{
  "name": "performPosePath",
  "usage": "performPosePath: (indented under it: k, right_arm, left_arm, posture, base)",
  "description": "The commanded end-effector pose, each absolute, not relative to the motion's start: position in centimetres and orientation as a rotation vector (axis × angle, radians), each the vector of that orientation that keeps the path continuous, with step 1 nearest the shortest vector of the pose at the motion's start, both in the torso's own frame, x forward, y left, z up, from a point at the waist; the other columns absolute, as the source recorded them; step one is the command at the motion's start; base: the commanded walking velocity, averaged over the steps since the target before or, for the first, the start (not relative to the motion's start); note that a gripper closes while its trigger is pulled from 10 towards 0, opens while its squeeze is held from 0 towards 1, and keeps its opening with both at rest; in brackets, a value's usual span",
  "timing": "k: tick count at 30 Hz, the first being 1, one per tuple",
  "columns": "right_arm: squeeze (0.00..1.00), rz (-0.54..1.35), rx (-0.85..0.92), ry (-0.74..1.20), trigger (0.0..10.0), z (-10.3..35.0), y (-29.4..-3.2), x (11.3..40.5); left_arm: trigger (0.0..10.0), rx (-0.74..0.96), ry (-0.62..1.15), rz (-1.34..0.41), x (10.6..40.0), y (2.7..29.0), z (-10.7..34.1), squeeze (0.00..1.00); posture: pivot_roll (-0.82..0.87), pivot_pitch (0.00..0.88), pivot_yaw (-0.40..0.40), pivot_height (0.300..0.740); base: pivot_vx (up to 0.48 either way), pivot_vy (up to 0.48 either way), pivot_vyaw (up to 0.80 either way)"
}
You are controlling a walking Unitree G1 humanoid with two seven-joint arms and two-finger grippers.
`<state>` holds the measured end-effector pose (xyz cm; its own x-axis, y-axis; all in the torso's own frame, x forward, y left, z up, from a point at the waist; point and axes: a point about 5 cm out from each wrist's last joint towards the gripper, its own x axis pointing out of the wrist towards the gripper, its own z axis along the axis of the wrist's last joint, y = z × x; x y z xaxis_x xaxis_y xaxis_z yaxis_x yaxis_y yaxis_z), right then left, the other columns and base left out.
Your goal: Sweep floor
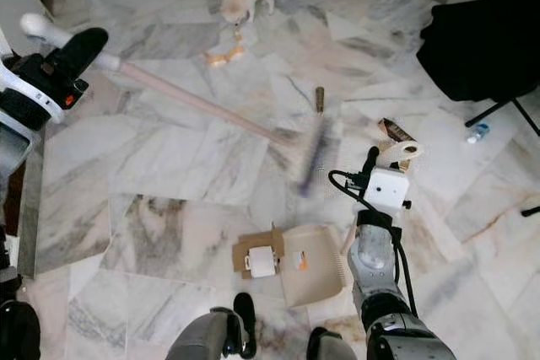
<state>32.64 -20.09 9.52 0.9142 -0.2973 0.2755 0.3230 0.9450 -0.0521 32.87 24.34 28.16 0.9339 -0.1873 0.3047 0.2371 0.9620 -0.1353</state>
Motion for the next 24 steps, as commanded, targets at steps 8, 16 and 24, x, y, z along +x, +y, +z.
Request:
performPosePath:
  k: [8, 16, 24]
  right_arm:
    - [0.0, -0.324, -0.096, -0.232, 10.0, 8.5, -20.1, 32.0]
    - [0.0, -0.335, -0.108, -0.24, 10.0, 8.4, -20.7, 31.6]
    - [0.0, -0.344, -0.119, -0.239, 10.0, 8.2, -21.1, 31.3]
  left_arm:
    - [10.0, -0.007, -0.16, -0.208, 33.0, 23.9, 23.4, 0.0]
    - [10.0, -0.061, -0.046, -0.305, 32.8, 21.7, 19.7, 0.0]
    - [10.0, -0.104, 0.049, -0.52, 31.9, 18.8, 18.4, 0.0]
  posture:
    - [0.27, 0.258, 0.131, 0.74]
    - [0.24, 0.278, 0.132, 0.74]
    - [0.23, 0.292, 0.134, 0.74]
  base:
    - [0.0, 0.0, 0.0]
    - [0.0, 0.0, 0.0]
    - [0.0, 0.0, 0.0]
